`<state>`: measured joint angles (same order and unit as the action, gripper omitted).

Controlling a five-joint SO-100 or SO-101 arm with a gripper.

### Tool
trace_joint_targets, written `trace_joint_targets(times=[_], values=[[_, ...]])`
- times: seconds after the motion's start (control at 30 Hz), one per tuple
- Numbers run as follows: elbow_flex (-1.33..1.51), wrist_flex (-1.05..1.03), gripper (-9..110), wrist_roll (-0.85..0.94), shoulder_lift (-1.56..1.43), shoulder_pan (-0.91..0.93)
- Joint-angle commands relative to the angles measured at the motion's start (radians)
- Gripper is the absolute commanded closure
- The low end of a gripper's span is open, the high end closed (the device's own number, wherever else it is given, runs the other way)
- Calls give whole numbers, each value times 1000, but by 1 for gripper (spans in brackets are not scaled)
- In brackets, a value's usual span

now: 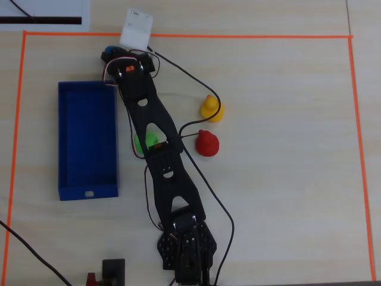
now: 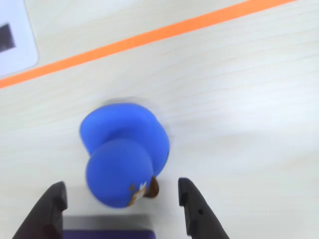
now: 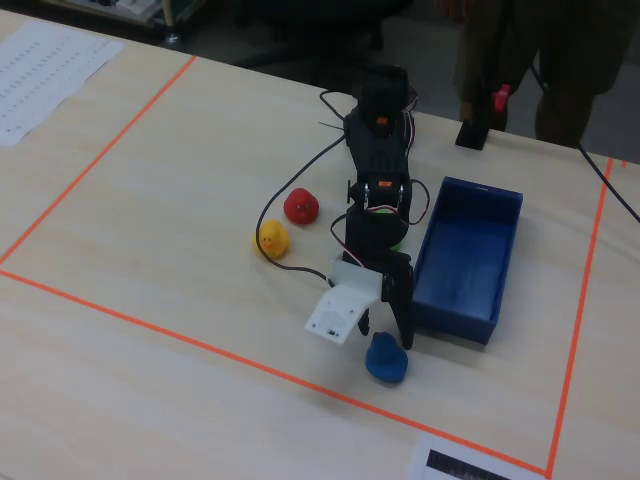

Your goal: Grasp blue duck and put it into box.

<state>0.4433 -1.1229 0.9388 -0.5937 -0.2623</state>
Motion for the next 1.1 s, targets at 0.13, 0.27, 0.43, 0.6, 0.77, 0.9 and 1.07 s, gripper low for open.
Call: trace_joint_targets(times=[0.13, 0.27, 0.43, 0.6, 0.77, 0.9, 1.07], values=[[-66, 87, 76, -28, 18, -2], [-84, 143, 87, -74, 37, -8], [-133, 133, 101, -124, 46, -9], [-242, -31, 101, -196, 5, -8], [-391, -420, 101, -238, -201, -57], [-298, -644, 101, -272, -405, -158], [181, -620, 101, -302, -667, -331]])
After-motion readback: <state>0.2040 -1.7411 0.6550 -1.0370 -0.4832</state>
